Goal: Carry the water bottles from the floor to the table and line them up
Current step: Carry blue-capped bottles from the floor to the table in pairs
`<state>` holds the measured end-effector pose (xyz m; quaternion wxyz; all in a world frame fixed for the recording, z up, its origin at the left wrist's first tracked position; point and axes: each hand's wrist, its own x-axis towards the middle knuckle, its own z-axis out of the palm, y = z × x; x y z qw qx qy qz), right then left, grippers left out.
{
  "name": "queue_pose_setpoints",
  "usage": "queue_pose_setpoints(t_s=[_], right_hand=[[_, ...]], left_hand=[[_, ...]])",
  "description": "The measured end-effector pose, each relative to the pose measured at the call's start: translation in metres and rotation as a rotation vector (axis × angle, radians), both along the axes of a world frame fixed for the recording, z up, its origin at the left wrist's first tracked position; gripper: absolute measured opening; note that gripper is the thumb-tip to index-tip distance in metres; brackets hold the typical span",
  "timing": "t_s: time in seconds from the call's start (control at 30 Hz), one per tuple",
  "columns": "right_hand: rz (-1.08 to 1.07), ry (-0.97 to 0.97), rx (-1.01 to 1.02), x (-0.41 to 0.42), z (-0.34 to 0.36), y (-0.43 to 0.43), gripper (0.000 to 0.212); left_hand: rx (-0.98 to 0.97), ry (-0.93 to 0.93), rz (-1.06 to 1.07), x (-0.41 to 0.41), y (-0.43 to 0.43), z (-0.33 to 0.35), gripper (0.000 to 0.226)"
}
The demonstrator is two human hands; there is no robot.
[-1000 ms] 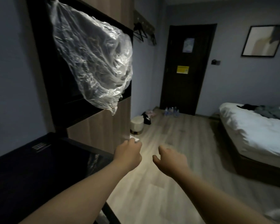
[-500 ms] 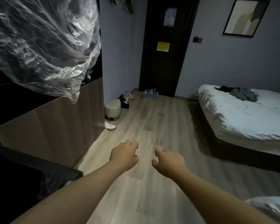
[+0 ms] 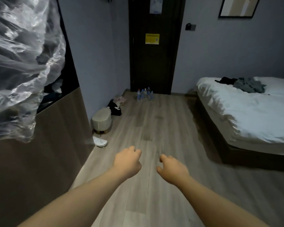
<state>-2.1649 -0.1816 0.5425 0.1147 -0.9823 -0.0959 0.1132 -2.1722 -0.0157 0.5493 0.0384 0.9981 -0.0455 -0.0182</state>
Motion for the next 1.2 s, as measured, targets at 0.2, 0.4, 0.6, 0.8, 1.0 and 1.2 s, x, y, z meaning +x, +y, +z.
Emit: queue_pose_setpoints(t_s=[0.2, 0.4, 0.6, 0.8, 1.0, 1.2], right_hand=[[-0.016, -0.016, 0.027, 0.162, -0.002, -0.026, 0.042], [-0.011, 0.054, 0.019, 0.294, 0.007, -0.047, 0.043], [0.005, 0.113, 0.009, 0.409, -0.005, -0.042, 0.044], [0.011, 0.133, 0.012, 0.549, -0.018, -0.011, 0.044], [-0.024, 0.154, 0.021, 0.702, -0.009, 0.024, 0.041], [-0.047, 0.179, 0.075, 0.833, -0.011, 0.042, 0.041]], left_hand=[[-0.023, 0.04, 0.043, 0.158, -0.024, -0.01, 0.033], [-0.007, 0.045, 0.018, 0.298, -0.053, -0.001, 0.035], [-0.023, 0.119, 0.034, 0.416, -0.05, -0.02, 0.036], [-0.029, 0.075, 0.022, 0.566, -0.014, -0.023, 0.036], [-0.045, 0.132, 0.012, 0.718, 0.03, -0.011, 0.038], [-0.064, 0.199, -0.022, 0.841, 0.046, -0.013, 0.04]])
